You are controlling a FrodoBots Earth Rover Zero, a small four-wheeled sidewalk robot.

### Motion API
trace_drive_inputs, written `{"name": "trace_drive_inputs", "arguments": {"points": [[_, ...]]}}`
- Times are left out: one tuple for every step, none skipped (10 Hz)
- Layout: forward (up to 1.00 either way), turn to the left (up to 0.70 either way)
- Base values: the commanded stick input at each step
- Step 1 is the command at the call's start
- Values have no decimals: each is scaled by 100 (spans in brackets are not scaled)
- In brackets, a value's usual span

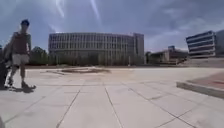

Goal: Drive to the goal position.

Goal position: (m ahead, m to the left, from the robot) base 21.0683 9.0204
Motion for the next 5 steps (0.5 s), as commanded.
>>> {"name": "trace_drive_inputs", "arguments": {"points": [[50,0],[50,0],[50,0],[50,0],[50,0]]}}
